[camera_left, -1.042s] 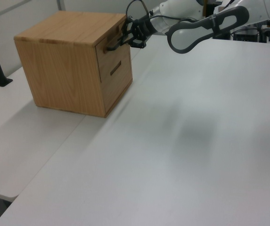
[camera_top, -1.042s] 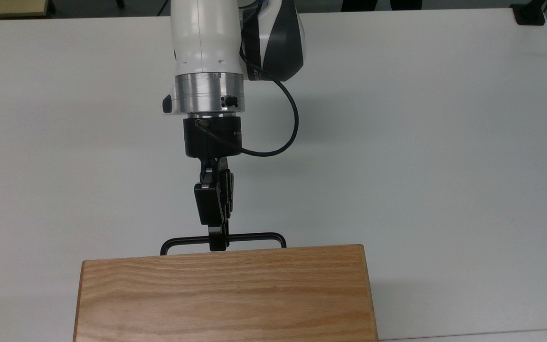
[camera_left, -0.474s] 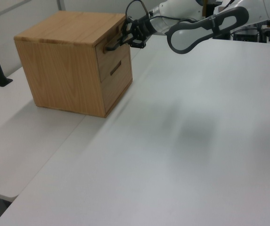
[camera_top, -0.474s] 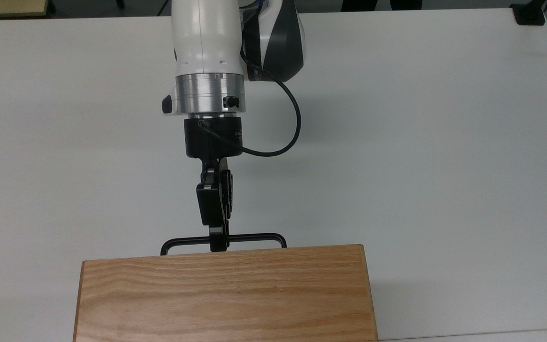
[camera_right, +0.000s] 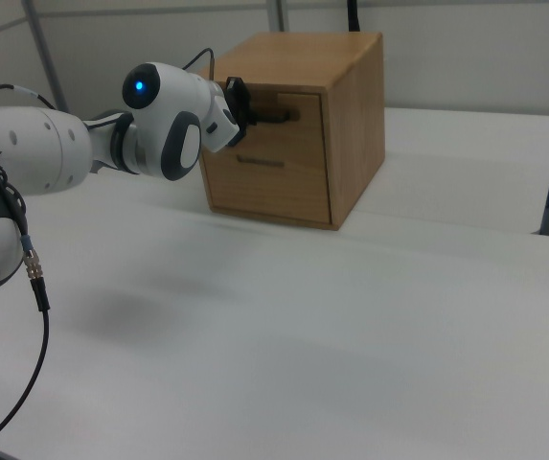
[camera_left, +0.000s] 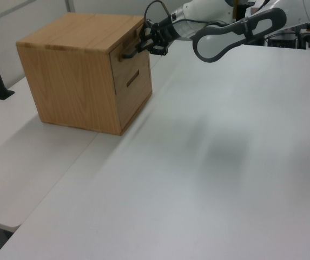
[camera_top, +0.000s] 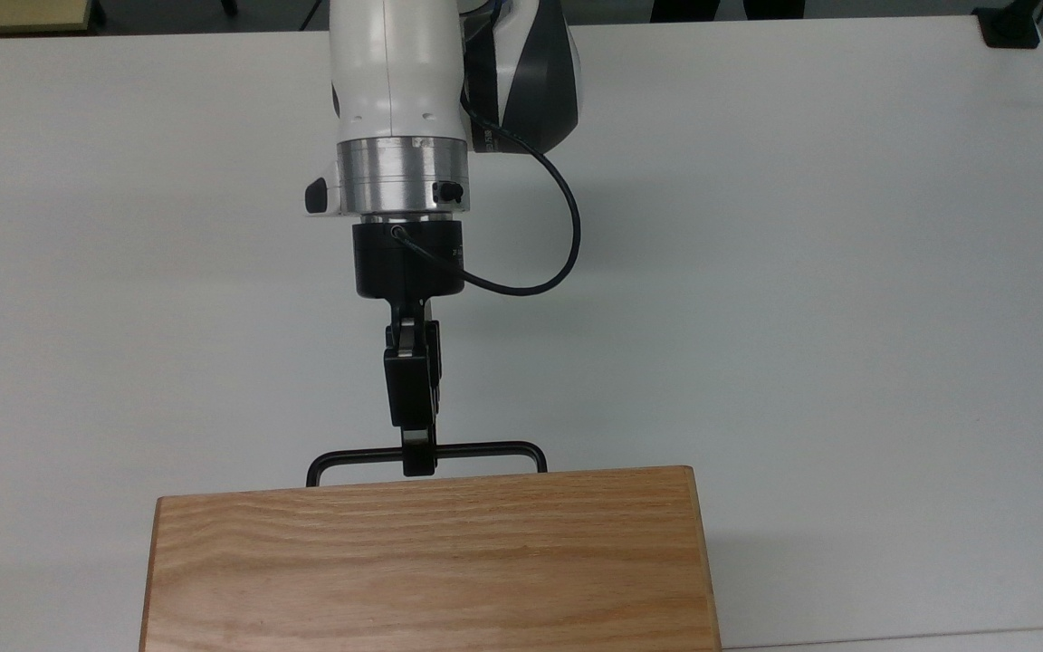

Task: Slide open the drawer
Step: 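Pull the handle outward, sliding the upper drawer out of the cabinet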

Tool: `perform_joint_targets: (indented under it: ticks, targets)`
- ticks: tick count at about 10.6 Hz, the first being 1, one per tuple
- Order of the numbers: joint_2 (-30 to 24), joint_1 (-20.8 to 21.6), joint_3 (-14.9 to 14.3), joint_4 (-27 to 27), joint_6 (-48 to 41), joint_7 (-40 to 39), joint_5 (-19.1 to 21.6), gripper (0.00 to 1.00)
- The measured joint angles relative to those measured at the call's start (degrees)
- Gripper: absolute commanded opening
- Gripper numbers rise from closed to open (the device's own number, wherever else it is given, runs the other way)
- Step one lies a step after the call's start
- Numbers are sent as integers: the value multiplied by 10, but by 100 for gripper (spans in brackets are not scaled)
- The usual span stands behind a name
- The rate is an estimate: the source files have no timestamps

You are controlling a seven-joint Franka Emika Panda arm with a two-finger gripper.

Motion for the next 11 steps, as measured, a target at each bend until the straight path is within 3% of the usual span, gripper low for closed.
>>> perform_joint_targets:
  ticks: [4,11]
  targets:
    - [-47,-1,0,-63,0,0,0,7]
    - [-258,-7,-1,-323,-23,0,1,9]
